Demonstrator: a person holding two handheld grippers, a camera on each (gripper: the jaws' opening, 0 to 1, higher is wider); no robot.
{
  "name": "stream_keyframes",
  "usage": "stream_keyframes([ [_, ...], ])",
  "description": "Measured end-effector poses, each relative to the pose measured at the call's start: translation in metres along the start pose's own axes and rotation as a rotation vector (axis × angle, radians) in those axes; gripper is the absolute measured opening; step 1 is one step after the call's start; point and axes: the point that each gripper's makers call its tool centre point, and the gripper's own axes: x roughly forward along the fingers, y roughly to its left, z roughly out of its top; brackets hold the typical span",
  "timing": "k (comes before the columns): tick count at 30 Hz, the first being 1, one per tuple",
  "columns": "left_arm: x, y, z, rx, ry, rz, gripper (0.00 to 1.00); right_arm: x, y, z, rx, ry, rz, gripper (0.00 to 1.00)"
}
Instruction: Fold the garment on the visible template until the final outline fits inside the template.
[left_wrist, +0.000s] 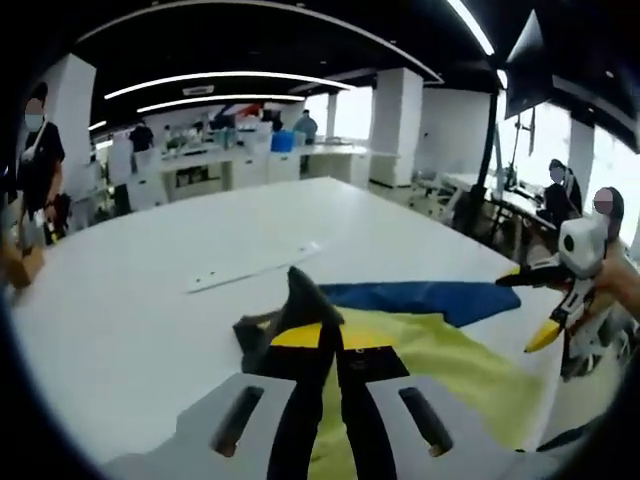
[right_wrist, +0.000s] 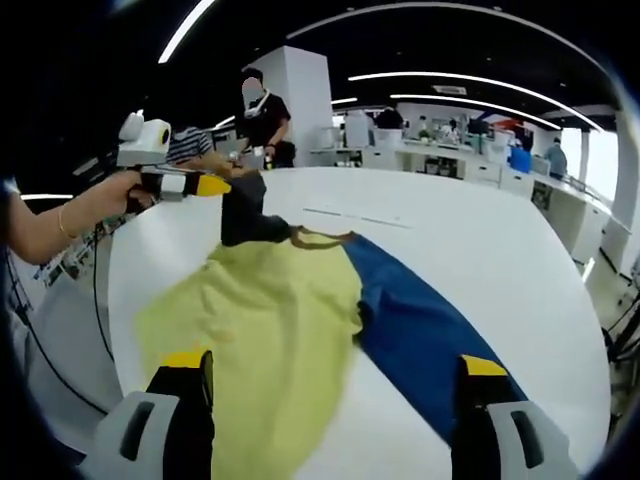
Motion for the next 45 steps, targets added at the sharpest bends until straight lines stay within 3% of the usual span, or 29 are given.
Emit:
stream_keyframes([
  [7, 0.026, -0.03, -0.025, 0.022, 0.047, -0.051, 0.01, -0.001, 0.004, 0.005, -0.001, -0.021, 0.023, 0.99],
  [13, 0.047, -0.049, -0.06, 0.036, 0.113, -0.089, 0.01, -0.002, 0.004, 0.007, 0.001, -0.027, 0.024, 0.99],
  [18, 0.06, -0.059, -0.082, 0.075, 0.184, -0.107, 0.01, -0.003, 0.005, 0.011, 0.006, -0.045, 0.033, 0.99],
  [28, 0.072, -0.069, -0.108, 0.14, 0.257, -0.151, 0.03, -0.003, 0.001, 0.006, 0.007, -0.038, 0.034, 0.99],
  [32, 0.067, -0.076, -0.103, 0.213, 0.202, -0.189, 0.1, -0.003, -0.001, 0.007, 0.008, -0.043, 0.033, 0.99],
  [36, 0.06, -0.079, -0.087, 0.275, 0.127, -0.209, 0.24, -0.003, -0.003, 0.008, 0.009, -0.047, 0.031, 0.99],
  [41, 0.051, -0.073, -0.072, 0.269, 0.068, -0.208, 0.5, -0.003, -0.002, 0.007, 0.009, -0.047, 0.031, 0.99],
  [45, 0.045, -0.065, -0.065, 0.252, 0.047, -0.193, 0.6, -0.004, -0.002, 0.008, 0.009, -0.047, 0.032, 0.99],
])
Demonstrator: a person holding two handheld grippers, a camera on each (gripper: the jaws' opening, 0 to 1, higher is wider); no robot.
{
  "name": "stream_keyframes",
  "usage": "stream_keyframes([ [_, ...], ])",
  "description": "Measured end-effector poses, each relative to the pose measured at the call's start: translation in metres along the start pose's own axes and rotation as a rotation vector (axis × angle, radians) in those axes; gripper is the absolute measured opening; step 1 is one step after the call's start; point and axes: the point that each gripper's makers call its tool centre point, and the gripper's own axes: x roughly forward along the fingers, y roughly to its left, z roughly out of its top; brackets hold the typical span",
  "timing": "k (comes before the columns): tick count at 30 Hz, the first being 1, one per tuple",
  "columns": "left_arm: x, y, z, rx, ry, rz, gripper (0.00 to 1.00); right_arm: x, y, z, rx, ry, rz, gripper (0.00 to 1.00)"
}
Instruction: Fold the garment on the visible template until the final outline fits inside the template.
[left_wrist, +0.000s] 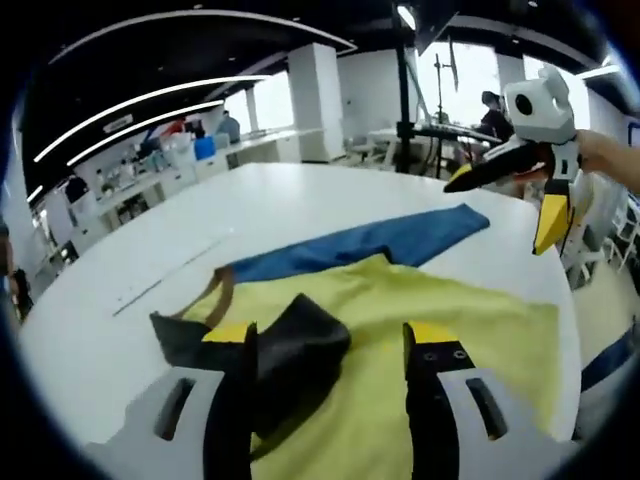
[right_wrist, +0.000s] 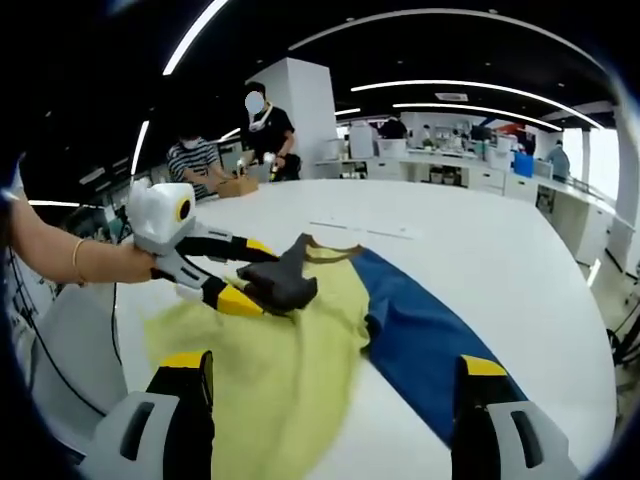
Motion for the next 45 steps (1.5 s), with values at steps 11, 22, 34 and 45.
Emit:
stream_keyframes([
  [11, -0.023, 0.037, -0.008, -0.14, -0.021, 0.085, 0.77, 0.0, 0.001, 0.0, 0.001, 0.003, -0.002, 0.99],
  [22, -0.054, 0.079, -0.028, -0.201, -0.023, 0.179, 0.82, -0.001, 0.003, -0.001, 0.002, 0.008, -0.002, 0.99],
  [34, -0.08, 0.119, -0.054, -0.306, -0.037, 0.288, 0.71, -0.003, 0.004, -0.005, 0.011, 0.015, -0.011, 0.99],
  [45, -0.079, 0.134, -0.091, -0.301, 0.061, 0.365, 0.51, -0.003, 0.005, -0.011, 0.027, 0.021, -0.019, 0.99],
])
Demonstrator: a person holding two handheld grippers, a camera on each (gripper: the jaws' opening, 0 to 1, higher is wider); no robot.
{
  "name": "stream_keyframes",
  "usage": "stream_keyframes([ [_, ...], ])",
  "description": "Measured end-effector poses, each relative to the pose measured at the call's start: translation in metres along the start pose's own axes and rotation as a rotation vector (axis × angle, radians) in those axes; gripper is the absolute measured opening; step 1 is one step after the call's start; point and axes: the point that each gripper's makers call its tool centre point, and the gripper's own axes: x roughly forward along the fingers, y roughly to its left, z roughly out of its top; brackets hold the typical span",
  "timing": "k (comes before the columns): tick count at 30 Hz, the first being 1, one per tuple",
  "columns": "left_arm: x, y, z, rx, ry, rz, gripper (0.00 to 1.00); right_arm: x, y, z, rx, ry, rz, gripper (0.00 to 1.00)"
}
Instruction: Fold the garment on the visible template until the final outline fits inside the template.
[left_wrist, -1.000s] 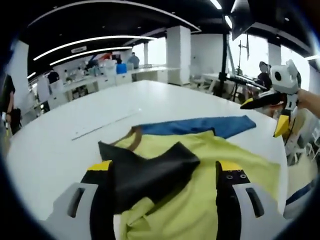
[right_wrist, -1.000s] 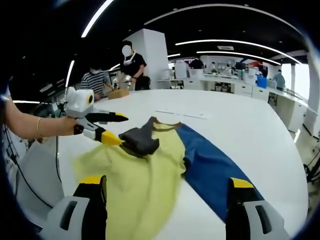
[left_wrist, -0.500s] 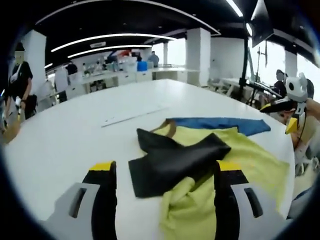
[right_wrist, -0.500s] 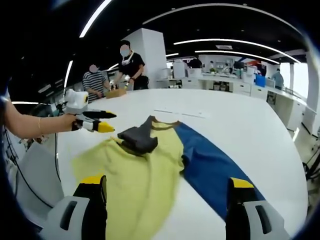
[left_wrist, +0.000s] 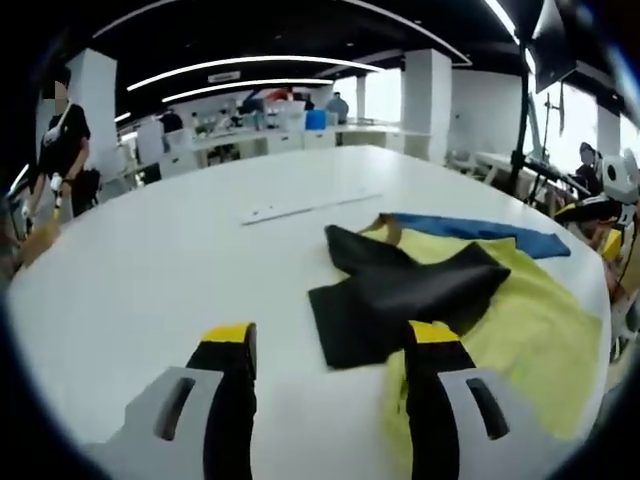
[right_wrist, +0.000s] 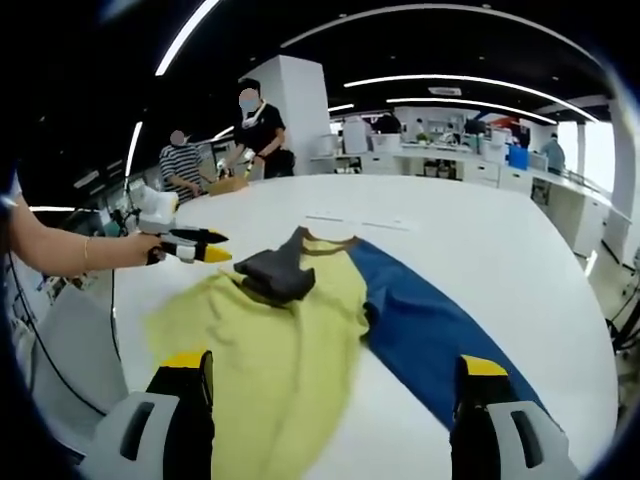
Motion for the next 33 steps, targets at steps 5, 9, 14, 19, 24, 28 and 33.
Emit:
stream_keyframes([
  [5, 0.005, 0.003, -0.007, -0.024, 0.002, 0.035, 0.43, -0.001, -0.003, -0.003, 0.007, 0.005, -0.012, 0.99],
  [9, 0.01, 0.001, -0.012, -0.027, 0.013, 0.042, 0.35, 0.0, -0.006, -0.005, 0.016, 0.005, -0.019, 0.99],
  [14, 0.017, -0.008, -0.019, -0.003, 0.05, 0.044, 0.3, 0.0, -0.008, -0.006, 0.019, 0.007, -0.022, 0.99],
  [19, 0.02, -0.012, -0.023, -0.018, 0.072, 0.043, 0.22, 0.0, -0.009, -0.006, 0.014, 0.007, -0.021, 0.99],
  [24, 0.02, -0.011, -0.026, -0.032, 0.089, 0.051, 0.18, 0.002, -0.01, -0.008, 0.016, 0.011, -0.021, 0.99],
  [28, 0.024, -0.016, -0.025, -0.131, 0.081, 0.024, 0.06, 0.003, -0.012, -0.01, 0.019, 0.011, -0.021, 0.99],
  [33, 0.024, -0.01, -0.025, -0.236, 0.075, 0.034, 0.01, 0.003, -0.015, -0.012, 0.02, 0.013, -0.025, 0.99],
])
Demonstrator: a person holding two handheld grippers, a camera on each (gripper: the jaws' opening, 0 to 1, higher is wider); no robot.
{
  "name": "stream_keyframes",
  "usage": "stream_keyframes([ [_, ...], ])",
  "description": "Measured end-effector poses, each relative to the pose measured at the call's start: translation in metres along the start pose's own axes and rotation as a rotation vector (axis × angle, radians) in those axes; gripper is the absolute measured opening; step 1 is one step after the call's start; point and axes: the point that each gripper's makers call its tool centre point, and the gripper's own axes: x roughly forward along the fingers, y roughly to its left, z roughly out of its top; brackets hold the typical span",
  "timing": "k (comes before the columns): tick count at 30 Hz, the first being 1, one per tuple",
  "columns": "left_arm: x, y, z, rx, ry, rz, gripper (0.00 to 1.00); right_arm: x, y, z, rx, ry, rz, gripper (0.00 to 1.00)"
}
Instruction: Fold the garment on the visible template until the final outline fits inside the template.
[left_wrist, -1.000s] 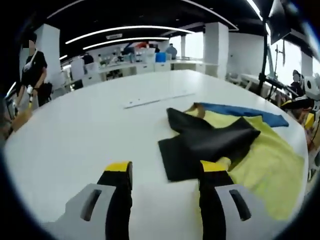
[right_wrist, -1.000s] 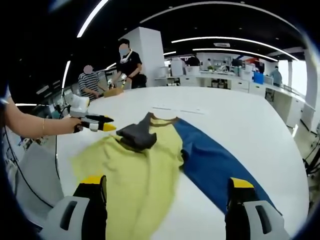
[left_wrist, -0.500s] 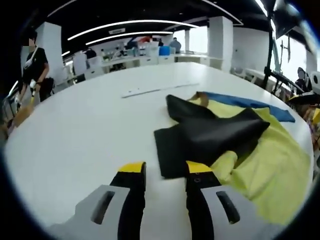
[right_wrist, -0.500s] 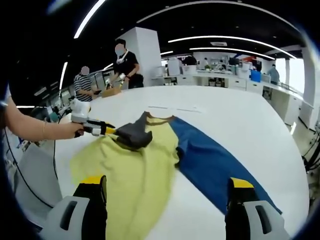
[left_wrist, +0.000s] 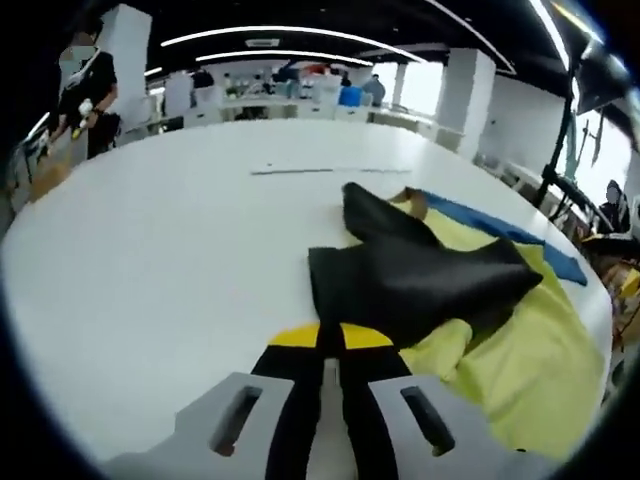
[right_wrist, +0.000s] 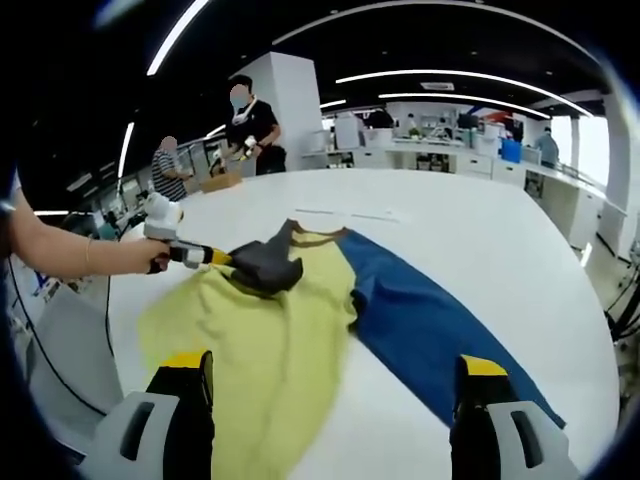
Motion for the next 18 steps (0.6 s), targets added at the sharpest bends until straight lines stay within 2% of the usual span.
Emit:
stream_keyframes([
  [3, -0.001, -0.001, -0.001, -0.001, 0.005, -0.004, 0.0, -0.001, -0.002, -0.001, 0.005, 0.0, -0.007, 0.99],
  [4, -0.004, 0.003, 0.002, 0.019, -0.009, 0.028, 0.0, -0.001, -0.003, -0.002, 0.005, 0.001, -0.007, 0.99],
  [5, -0.007, 0.006, 0.008, 0.05, -0.038, 0.048, 0.0, -0.001, -0.003, -0.002, 0.004, -0.001, -0.008, 0.99],
  [7, -0.013, 0.003, 0.016, 0.05, -0.063, 0.028, 0.0, -0.001, -0.005, -0.001, -0.001, -0.013, -0.015, 0.99],
  [10, -0.024, 0.008, 0.034, 0.035, -0.119, 0.026, 0.0, 0.002, -0.008, -0.004, -0.009, 0.0, -0.024, 0.99],
  [13, -0.04, 0.018, 0.051, 0.042, -0.171, 0.045, 0.0, 0.004, -0.008, -0.004, -0.007, 0.003, -0.029, 0.99],
  [18, -0.062, 0.037, 0.068, 0.025, -0.228, 0.075, 0.0, 0.004, -0.013, -0.003, 0.006, -0.008, -0.042, 0.99],
])
